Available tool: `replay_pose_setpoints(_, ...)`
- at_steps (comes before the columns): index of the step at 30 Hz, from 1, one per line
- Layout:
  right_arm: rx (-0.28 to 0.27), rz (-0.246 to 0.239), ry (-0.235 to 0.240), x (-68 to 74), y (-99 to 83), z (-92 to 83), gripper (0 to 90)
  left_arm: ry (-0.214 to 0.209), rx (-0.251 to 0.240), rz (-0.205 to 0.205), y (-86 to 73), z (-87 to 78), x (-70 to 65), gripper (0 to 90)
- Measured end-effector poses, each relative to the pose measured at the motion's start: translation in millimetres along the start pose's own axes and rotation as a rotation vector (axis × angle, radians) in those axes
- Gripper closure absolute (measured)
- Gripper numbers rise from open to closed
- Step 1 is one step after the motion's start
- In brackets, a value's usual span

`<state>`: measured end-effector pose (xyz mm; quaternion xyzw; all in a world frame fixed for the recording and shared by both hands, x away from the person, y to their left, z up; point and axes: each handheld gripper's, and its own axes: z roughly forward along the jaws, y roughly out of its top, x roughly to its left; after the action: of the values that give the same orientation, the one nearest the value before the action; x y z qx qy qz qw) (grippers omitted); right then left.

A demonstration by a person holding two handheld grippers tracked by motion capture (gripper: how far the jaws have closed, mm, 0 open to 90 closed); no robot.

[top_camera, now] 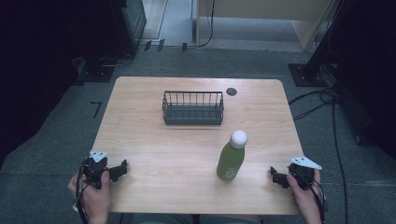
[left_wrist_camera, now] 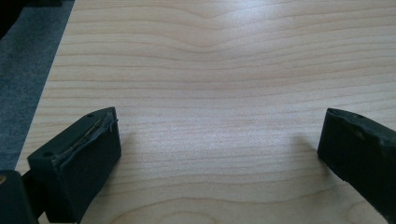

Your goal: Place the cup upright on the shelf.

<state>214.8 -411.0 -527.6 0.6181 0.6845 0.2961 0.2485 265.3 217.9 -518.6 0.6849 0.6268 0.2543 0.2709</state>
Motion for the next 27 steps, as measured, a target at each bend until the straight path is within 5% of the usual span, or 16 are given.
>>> replay_pose_setpoints(5, -0.002, 0.022, -0.009, 1.0, 0.3, 0.0, 0.0, 0.0, 0.001, 0.001, 0.0, -0.1, 0.1, 0.0)
replay_pose_setpoints(8, -0.013, 0.043, 0.027, 2.3, 1.2, -1.3, 0.0, 0.0, 0.0, 0.0, 0.0, 0.0, 0.1, 0.0)
replay_pose_setpoints(20, -0.06, 0.018, 0.063, 16.4, 6.8, -17.2, 0.0, 0.0, 0.0, 0.0, 0.0, 0.0, 0.0, 0.0)
replay_pose_setpoints(27, -0.076, -0.015, 0.136, 35.2, 9.5, -25.5, 0.0, 0.0, 0.0, 0.0, 0.0, 0.0, 0.1, 0.0)
